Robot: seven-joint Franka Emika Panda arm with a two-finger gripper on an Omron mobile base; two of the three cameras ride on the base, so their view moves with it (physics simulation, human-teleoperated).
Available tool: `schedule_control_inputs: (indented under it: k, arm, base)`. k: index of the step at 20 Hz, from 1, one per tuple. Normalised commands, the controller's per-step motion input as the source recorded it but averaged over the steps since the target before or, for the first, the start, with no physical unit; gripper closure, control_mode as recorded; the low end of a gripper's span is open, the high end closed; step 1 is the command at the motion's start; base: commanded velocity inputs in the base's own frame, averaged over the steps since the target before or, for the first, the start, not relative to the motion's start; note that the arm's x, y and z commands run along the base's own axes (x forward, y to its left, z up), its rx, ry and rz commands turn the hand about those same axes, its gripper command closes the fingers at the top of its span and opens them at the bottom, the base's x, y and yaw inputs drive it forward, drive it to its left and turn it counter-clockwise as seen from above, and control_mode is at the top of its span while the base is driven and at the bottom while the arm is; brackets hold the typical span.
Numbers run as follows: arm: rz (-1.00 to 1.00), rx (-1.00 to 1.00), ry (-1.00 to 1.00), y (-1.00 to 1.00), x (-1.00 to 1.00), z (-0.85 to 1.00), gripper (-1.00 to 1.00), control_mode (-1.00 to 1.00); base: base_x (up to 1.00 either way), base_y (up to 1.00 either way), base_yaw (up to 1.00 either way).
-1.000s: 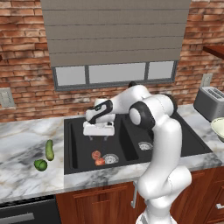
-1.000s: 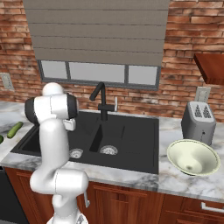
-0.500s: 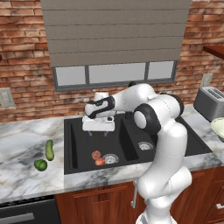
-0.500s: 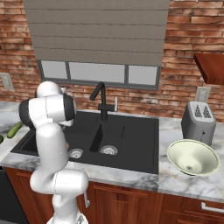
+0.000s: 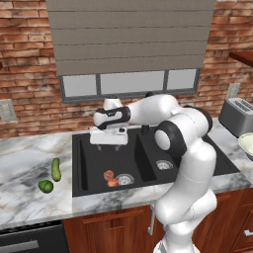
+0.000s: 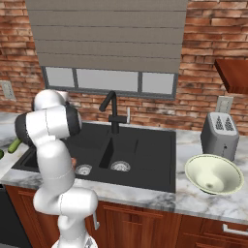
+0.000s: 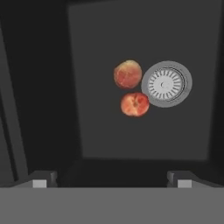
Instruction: There is a mixed pile of frozen fruits and vegetables on the counter. Locate all the frozen vegetables and place the items in a bowl on the counter. Take all the frozen fruits and defrost them in a running sink.
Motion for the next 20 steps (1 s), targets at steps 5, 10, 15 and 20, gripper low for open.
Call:
schedule_control_inputs:
  k: [5,10,15,20]
  arm:
    - [0.00,0.00,0.00,0.15,-0.09,0.21,-1.00,-1.00]
    - [0.00,0.00,0.00,0.19,-0.08,0.23,-1.00,-1.00]
    - [0.00,0.00,0.00,0.30,-0.03,0.20,-1.00,-1.00]
    - [0.00,0.00,0.00,0.38,0.00,0.15,-1.00,-1.00]
  base:
    - [0.00,0.00,0.00]
    - [0.00,0.00,0.00]
    - [0.00,0.00,0.00]
    - [0.00,0.00,0.00]
